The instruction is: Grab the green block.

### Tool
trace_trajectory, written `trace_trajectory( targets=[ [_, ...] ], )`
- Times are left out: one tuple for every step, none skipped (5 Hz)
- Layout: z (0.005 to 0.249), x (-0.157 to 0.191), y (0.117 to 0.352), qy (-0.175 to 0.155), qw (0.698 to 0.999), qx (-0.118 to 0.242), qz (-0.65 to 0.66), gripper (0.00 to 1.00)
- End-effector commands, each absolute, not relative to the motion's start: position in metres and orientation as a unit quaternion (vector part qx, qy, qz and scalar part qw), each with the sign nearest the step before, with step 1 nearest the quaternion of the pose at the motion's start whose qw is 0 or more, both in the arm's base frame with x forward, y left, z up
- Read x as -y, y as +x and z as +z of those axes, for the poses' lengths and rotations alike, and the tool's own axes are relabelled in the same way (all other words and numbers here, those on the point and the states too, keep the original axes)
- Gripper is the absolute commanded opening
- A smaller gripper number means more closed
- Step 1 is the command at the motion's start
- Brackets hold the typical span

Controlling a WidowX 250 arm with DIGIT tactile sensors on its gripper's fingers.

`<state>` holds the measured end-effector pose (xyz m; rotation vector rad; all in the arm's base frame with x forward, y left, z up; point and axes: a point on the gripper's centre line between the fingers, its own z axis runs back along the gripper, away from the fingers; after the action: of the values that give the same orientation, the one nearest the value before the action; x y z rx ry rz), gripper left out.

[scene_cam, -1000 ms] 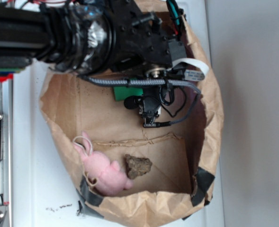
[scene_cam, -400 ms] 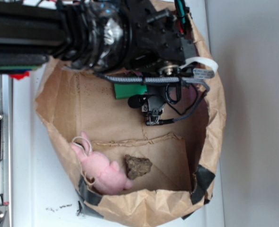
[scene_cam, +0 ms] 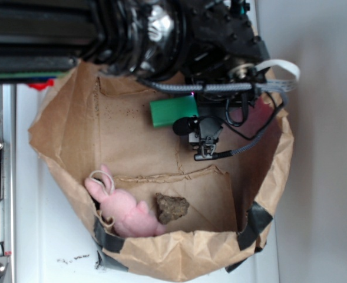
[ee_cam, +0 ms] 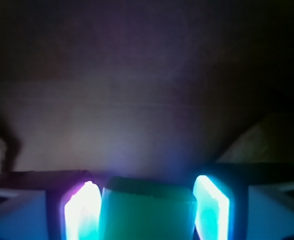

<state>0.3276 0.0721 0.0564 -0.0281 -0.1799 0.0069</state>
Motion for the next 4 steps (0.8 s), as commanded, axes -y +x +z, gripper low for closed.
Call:
trace_trajectory(
  targets=[
    [0.144, -0.065, 0.332, -0.053, 0.989, 0.136, 0.001, 0.0],
    [0.16, -0.056, 0.321, -0.031, 0.988, 0.151, 0.009, 0.0],
    [0.178, -0.056, 0.313, -0.029, 0.988, 0.152, -0.015, 0.0],
    [0.197, -0.052, 0.306, -0.026, 0.99, 0.135, -0.02, 0.0]
  ],
)
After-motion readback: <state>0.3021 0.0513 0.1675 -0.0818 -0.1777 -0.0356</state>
